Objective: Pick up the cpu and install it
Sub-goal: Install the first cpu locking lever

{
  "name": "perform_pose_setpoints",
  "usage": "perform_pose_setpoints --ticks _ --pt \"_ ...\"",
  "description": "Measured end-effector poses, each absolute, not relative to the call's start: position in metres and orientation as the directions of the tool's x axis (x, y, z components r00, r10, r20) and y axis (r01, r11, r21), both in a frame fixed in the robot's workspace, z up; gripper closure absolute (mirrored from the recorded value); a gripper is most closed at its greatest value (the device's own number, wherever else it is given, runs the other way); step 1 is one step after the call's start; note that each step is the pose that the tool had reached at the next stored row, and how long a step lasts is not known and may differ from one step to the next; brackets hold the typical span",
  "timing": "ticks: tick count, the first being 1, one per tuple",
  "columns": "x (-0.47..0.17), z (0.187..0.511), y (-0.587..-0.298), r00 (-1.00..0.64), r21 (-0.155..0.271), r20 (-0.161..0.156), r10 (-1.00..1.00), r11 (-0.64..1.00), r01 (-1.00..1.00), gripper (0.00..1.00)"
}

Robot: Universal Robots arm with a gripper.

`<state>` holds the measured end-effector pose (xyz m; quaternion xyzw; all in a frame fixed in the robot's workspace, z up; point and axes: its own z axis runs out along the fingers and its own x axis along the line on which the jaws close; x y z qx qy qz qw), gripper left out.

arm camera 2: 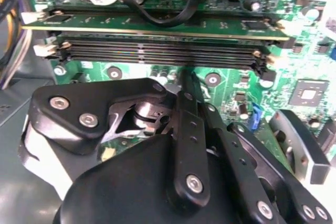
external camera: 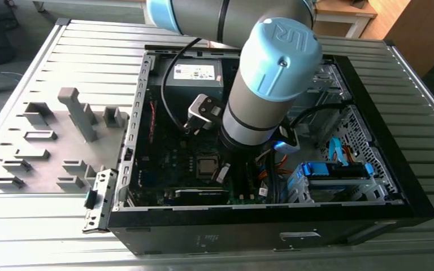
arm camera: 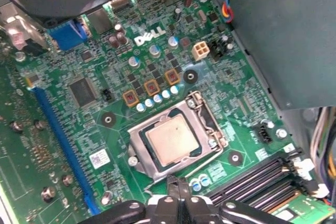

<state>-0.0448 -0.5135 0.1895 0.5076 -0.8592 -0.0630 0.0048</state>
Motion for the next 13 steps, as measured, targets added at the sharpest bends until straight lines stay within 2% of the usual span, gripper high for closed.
perform_pose_setpoints --ticks 6,13 --pt "-0.0465 0.1895 -0.5137 -0.484 0.126 -0.079 -0.871 0.473 -0.872 0.89" --pt "-0.0465 0.1955 -0.5135 -0.485 0.127 -0.082 -0.871 0.473 -0.872 0.89"
